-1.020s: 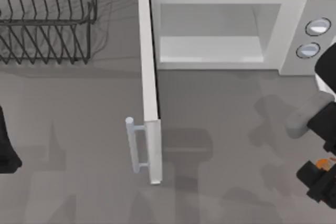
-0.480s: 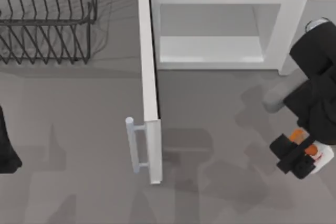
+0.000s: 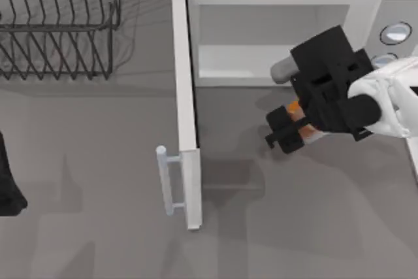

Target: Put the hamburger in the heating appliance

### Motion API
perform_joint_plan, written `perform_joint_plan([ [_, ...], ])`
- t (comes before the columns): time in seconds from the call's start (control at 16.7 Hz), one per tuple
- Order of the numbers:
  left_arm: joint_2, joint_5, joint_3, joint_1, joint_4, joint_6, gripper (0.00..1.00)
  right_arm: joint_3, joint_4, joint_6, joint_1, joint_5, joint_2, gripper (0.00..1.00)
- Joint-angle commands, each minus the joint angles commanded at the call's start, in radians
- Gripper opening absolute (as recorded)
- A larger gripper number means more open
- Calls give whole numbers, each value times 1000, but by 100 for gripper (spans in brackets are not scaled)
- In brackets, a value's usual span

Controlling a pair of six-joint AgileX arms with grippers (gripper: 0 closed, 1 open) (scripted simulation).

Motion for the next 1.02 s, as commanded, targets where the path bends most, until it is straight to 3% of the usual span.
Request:
perform_joint_plan([
  [0.3,0,0,0,0,0,0,100,29,482,121,29,151,207,0],
  [0.54,0,0,0,0,0,0,100,58,754,211,45,243,322,0],
  [1.02,0,0,0,0,0,0,100,74,859,260,46,283,366,0],
])
